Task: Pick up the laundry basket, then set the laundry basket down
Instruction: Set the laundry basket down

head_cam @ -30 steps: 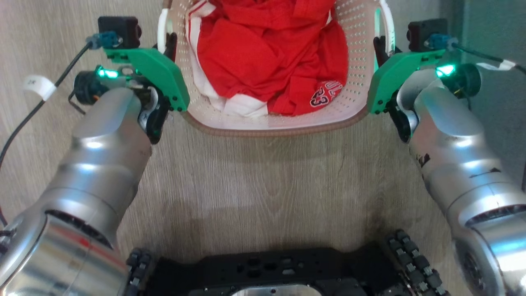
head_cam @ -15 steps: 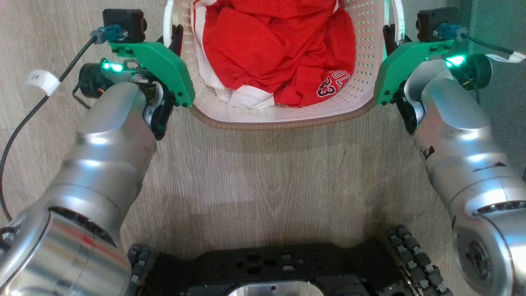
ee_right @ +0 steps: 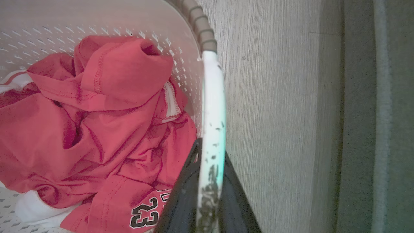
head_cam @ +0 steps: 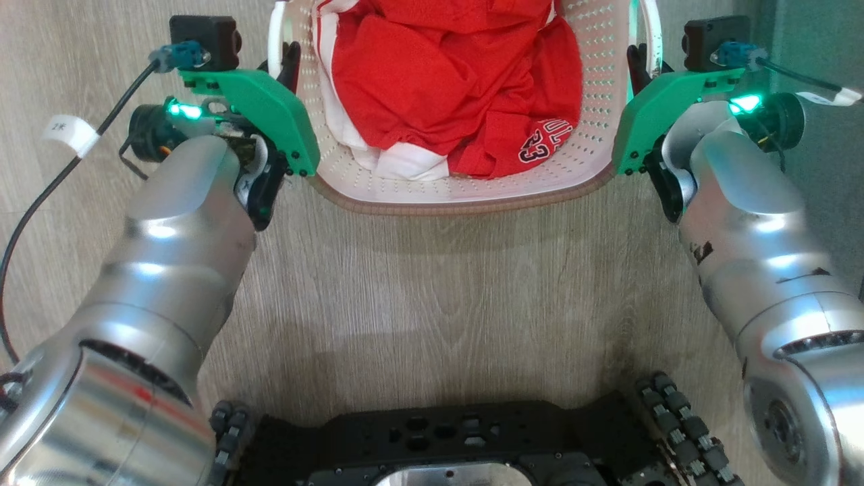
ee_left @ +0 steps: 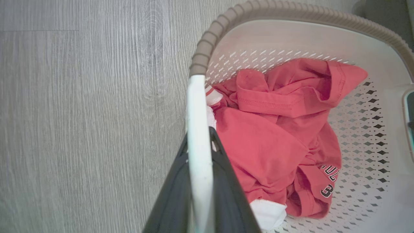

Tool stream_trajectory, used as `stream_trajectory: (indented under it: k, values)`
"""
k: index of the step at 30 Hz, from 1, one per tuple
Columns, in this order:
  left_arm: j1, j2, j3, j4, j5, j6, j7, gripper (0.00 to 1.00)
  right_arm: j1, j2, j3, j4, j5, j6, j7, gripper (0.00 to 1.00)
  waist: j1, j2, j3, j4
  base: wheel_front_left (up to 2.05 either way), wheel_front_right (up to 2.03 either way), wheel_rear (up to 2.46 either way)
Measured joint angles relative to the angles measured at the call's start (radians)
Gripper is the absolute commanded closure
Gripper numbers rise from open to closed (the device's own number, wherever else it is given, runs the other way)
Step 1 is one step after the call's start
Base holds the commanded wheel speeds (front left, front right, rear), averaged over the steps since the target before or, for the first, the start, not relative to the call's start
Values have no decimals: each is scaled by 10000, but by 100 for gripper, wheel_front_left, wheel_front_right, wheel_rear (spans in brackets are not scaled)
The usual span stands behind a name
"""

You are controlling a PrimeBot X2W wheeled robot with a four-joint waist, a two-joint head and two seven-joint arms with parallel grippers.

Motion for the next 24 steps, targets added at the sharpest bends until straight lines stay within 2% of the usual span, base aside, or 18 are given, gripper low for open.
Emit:
stream_trajectory:
  k: [7,8,9,10,12,24]
  values:
    - [1,8,-19,10,-15,4,150,100,9,-36,366,2,332,0,-4,100,0,0,12,33,0,0,0]
    - [1,4,-19,8,-23,6,259,66,13,-65,510,4,487,-4,-2,63,0,0,12,62,0,0,0]
    - [-2,10,-8,27,-96,8,280,0,32,-146,798,-17,704,-31,12,0,0,0,11,106,0,0,0]
    - [-2,10,-8,27,-96,8,280,0,32,-146,798,-17,704,-31,12,0,0,0,11,106,0,0,0]
    - [-12,242,-8,140,-159,-2,261,0,198,-477,1480,-217,1352,-40,75,0,0,0,24,150,0,0,0]
    - [-20,240,-27,178,-222,-4,259,0,249,-499,2740,-359,2615,-65,174,0,0,-1,-53,36,0,0,0]
